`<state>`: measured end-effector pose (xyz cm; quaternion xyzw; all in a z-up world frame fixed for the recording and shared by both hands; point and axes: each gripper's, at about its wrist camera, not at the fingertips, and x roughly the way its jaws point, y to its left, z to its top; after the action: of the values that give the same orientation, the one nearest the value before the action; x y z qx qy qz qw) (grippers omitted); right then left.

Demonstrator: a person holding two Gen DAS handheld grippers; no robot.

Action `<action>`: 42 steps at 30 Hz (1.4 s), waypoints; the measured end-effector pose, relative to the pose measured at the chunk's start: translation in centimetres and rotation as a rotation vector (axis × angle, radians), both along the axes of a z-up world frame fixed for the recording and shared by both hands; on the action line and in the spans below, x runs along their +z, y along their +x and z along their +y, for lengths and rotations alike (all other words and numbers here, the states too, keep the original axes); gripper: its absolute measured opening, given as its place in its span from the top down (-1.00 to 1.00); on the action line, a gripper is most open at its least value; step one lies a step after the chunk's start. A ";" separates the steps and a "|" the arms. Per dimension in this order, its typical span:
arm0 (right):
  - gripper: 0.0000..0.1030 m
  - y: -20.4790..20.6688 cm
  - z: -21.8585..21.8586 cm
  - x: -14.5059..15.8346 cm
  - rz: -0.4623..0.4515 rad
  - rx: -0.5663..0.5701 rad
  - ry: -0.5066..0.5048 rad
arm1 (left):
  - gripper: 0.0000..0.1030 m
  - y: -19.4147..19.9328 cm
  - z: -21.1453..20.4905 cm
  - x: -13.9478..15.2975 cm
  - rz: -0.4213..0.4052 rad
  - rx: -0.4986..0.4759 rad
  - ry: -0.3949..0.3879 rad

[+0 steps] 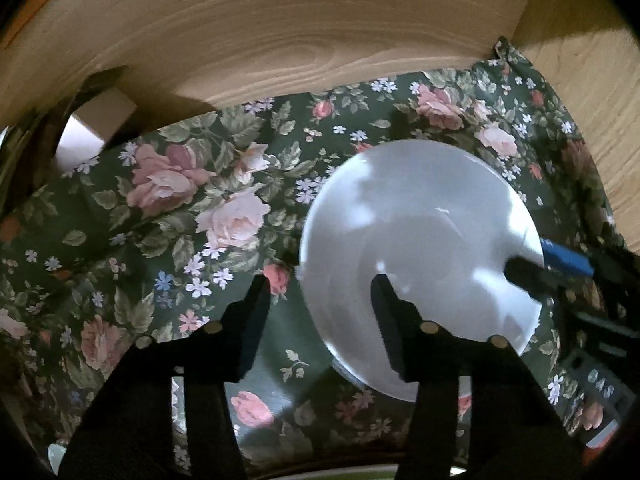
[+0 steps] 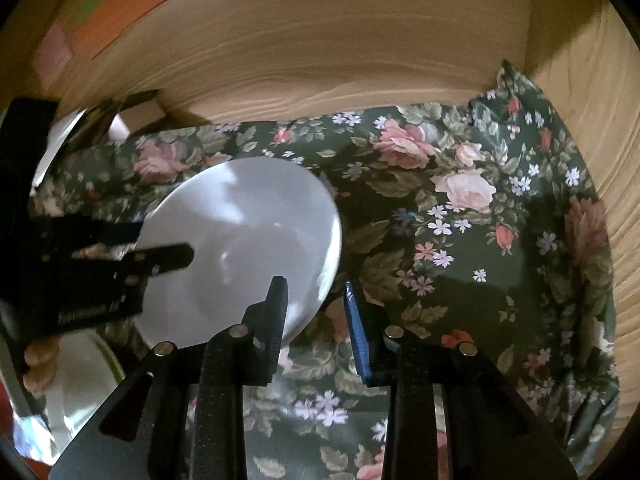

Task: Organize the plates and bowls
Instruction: 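Lift the spotted white bowl off the cloth with both grippers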

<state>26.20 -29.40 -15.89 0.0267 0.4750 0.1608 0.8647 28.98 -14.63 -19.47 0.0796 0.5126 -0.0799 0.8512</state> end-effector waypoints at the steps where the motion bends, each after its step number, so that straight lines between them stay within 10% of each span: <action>1: 0.48 0.1 -0.1 -0.1 0.006 -0.004 0.011 | 0.09 0.0 -0.2 0.0 -0.001 -0.008 0.004; 12: 0.65 0.6 0.3 -0.5 0.018 0.012 0.031 | 0.63 0.4 -1.1 -1.0 0.000 -0.034 0.028; 42: 0.69 -5.1 1.6 6.0 -0.159 -0.012 0.042 | 0.66 -5.4 0.4 4.6 -0.152 -0.028 -0.020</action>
<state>21.15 -27.81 -9.92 0.0350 0.4011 0.1670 0.9000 23.62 -14.21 -14.85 0.0841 0.4446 -0.0905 0.8872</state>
